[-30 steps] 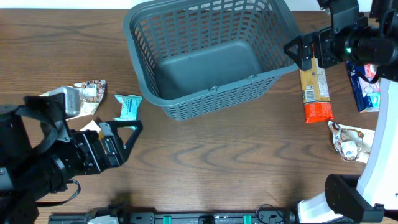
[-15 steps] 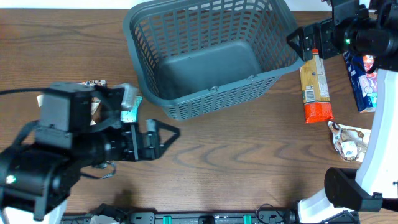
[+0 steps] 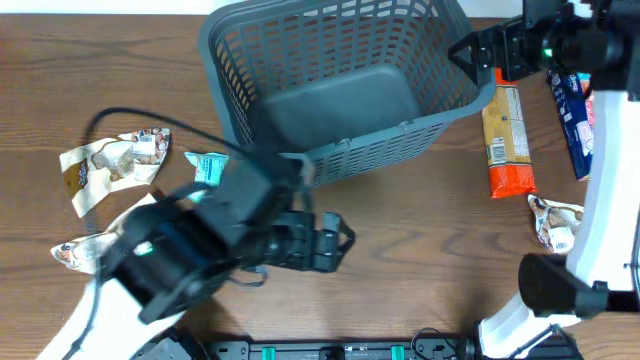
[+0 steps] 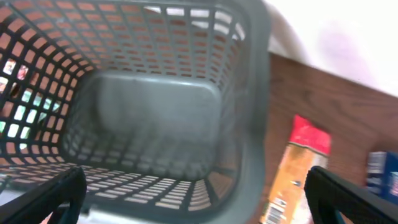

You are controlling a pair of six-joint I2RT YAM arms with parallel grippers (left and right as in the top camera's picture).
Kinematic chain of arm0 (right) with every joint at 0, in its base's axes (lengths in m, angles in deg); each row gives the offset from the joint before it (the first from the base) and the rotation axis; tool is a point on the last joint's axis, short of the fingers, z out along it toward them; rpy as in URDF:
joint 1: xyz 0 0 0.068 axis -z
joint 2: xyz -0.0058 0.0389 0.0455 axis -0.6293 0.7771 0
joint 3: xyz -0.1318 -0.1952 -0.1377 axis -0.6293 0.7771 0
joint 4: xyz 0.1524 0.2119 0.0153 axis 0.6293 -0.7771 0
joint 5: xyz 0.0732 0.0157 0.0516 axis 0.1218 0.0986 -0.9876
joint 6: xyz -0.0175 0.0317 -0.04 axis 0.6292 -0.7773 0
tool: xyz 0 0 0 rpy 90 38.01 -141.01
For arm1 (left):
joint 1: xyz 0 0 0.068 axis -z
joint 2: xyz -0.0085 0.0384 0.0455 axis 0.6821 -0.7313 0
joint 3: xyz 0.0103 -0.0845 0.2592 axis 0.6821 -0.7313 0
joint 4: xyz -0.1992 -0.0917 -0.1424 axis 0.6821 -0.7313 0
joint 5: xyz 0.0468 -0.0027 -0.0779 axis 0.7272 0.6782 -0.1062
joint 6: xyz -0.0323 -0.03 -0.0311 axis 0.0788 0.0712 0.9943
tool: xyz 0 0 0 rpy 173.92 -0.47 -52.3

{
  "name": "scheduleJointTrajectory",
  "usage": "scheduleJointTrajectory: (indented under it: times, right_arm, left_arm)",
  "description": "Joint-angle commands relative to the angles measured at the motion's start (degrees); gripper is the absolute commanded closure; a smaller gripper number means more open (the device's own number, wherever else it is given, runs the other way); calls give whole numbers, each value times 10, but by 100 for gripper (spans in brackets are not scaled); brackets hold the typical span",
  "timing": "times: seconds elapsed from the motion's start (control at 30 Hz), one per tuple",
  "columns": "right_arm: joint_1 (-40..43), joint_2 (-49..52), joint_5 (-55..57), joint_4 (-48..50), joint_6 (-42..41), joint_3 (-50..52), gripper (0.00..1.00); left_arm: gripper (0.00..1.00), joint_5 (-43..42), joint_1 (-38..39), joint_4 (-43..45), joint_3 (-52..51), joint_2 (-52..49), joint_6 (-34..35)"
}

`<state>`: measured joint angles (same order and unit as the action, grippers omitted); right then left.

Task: Pack container
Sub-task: 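Move both grippers toward the grey basket's near and right rims, then grasp the basket rims with left and right grippers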

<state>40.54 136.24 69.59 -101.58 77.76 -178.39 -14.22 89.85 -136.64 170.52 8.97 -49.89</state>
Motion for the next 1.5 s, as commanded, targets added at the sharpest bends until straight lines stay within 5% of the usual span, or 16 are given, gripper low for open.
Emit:
scheduleJointTrajectory:
  times: [0.0,0.63,0.7,0.77,0.83,0.9,1.47]
  right_arm:
    - [-1,35,-39,-5,-4,-4,1]
    - [-11,105,-114,-4,3,-3,2]
    - [-14,113,-114,-4,2,-3,34]
    - [-18,118,-114,-5,2,-3,60]
    - [-23,123,-113,-4,2,-3,81]
    - [-26,126,-113,-4,2,-3,95]
    - [-26,130,-84,7,-6,14,99]
  left_arm:
    - [1,68,41,0,-1,-40,46]
    - [3,151,55,12,-1,-88,88]
    - [8,151,55,17,-1,-95,88]
    - [29,151,55,17,-1,-103,89]
    - [65,151,55,17,-1,-112,91]
    - [89,155,55,17,-1,-120,101]
    - [94,254,55,17,-1,-139,135]
